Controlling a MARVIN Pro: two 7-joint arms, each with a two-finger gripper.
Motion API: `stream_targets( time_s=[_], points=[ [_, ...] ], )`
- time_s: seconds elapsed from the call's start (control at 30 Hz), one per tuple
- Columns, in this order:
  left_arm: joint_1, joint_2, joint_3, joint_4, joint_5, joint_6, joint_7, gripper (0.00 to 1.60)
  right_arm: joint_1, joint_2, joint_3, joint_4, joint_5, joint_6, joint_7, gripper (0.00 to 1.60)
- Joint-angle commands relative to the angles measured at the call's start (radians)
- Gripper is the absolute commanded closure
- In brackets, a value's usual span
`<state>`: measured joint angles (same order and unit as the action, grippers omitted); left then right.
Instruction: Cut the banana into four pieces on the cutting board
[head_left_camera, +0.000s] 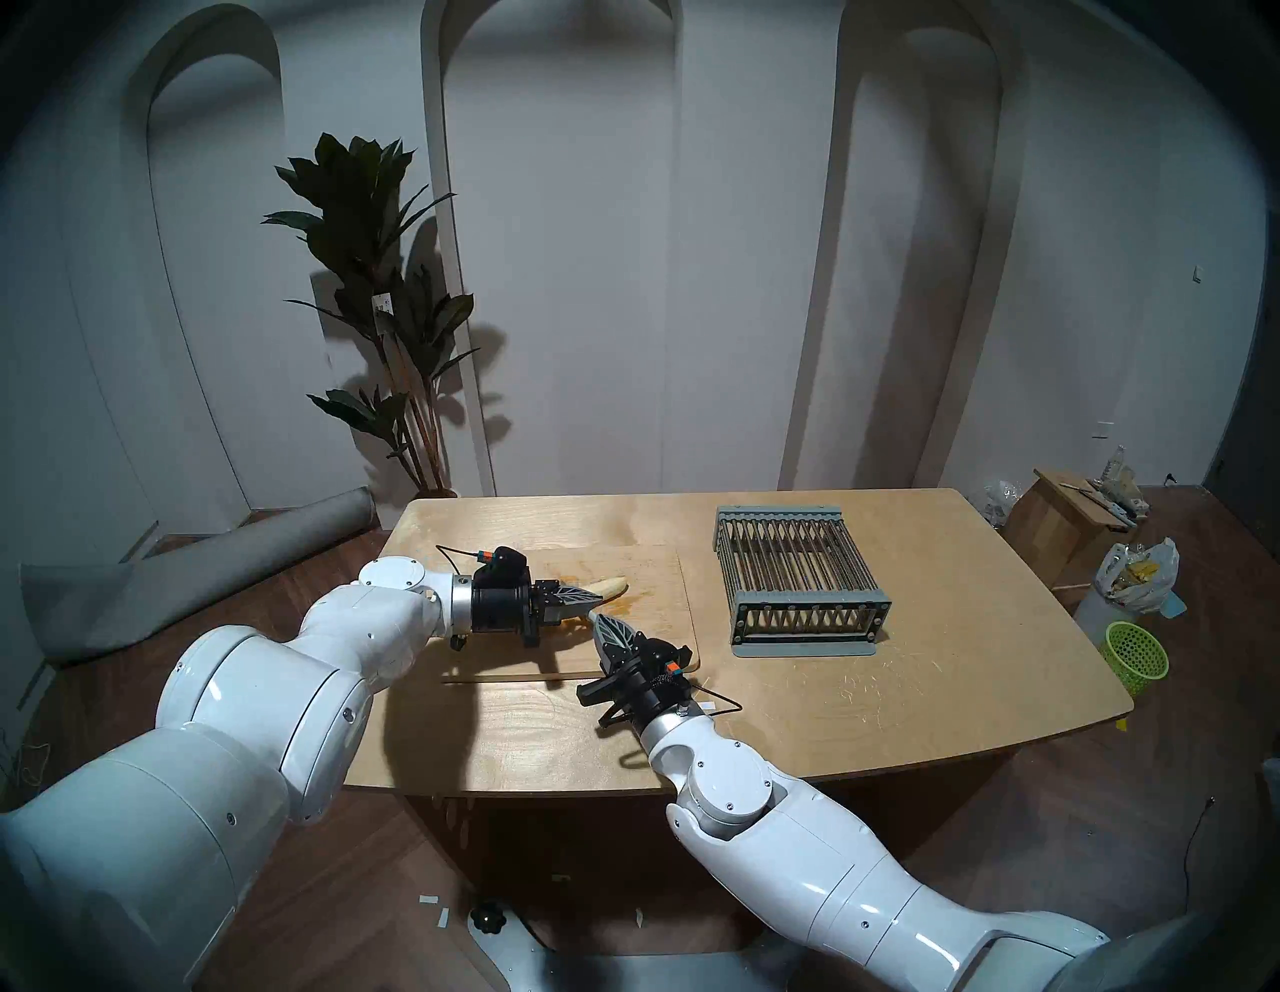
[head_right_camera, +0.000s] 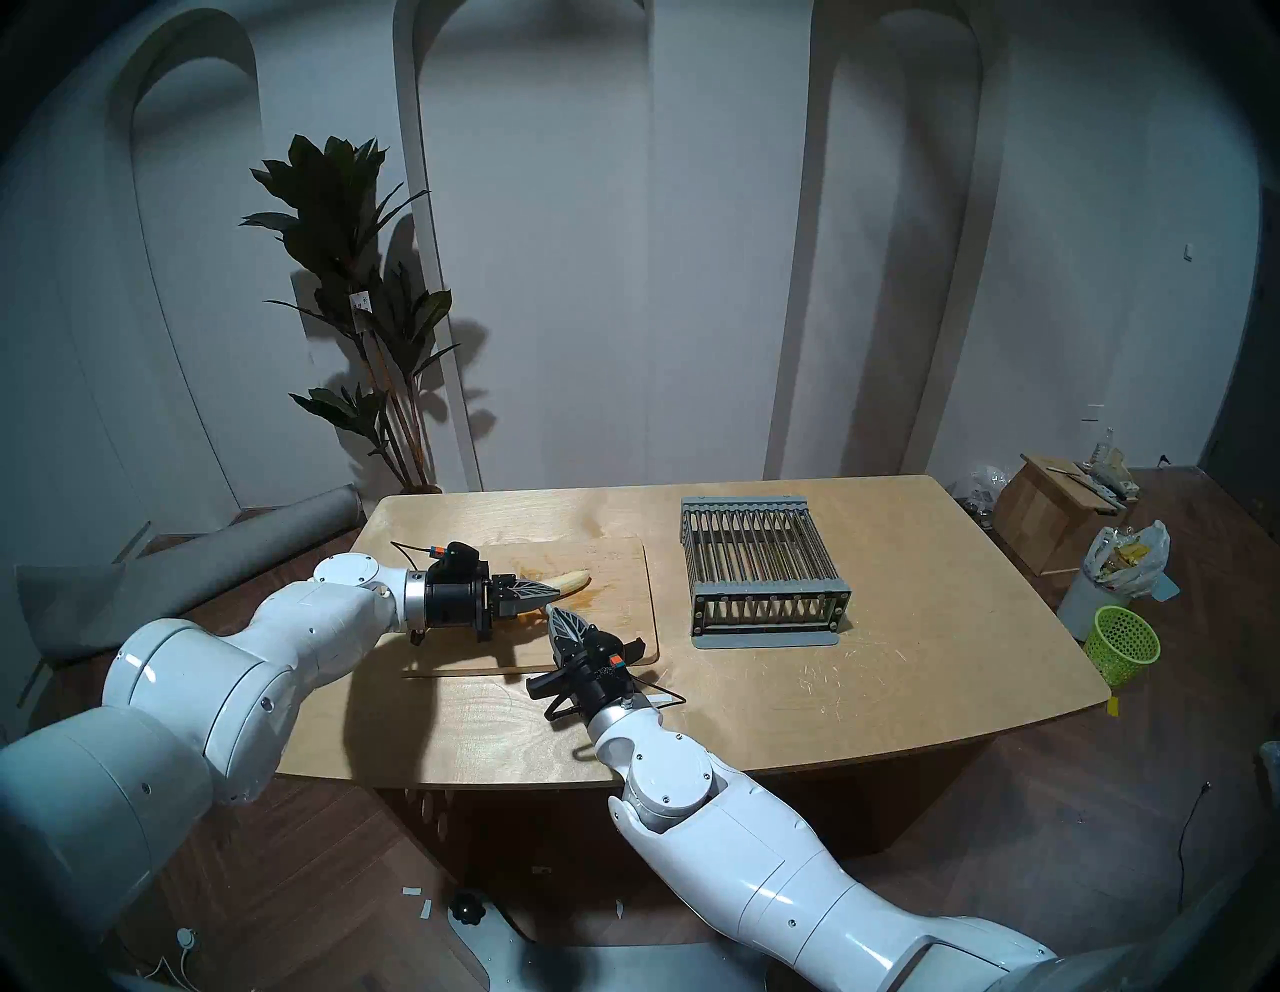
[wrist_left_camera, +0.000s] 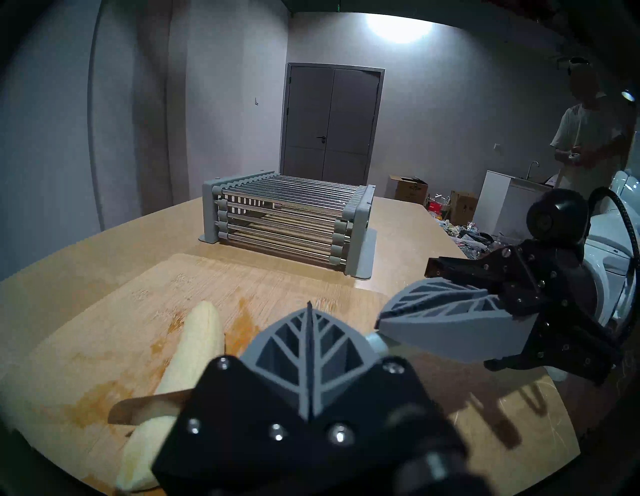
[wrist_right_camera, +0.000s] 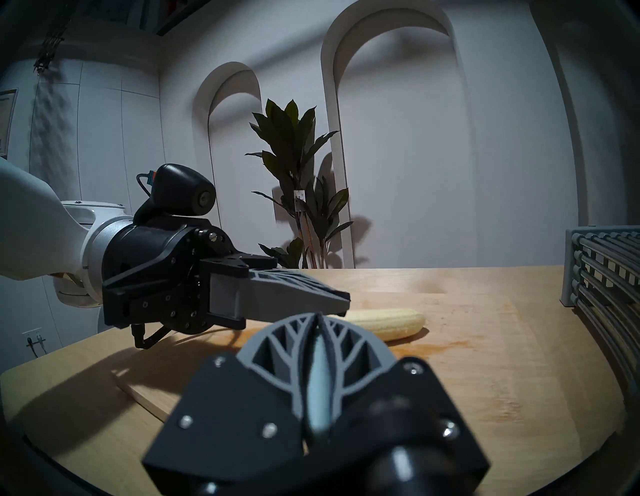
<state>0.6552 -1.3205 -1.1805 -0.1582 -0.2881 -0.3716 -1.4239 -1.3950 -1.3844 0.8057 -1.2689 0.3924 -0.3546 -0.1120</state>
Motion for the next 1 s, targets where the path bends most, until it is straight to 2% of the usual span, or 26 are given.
stream_targets(
  time_s=[0.0, 0.97],
  points=[
    [-0.005, 0.002, 0.018, 0.014, 0.018, -0.002, -0.006, 1.60, 0.008, -0.008, 0.006, -0.027, 0.003, -0.003, -0.003, 1.60],
    [-0.030, 0.005, 0.078, 0.035, 0.053, 0.016, 0.019, 1.60, 0.024, -0.014, 0.011, -0.008, 0.025, 0.005, 0.007, 1.60]
  ],
)
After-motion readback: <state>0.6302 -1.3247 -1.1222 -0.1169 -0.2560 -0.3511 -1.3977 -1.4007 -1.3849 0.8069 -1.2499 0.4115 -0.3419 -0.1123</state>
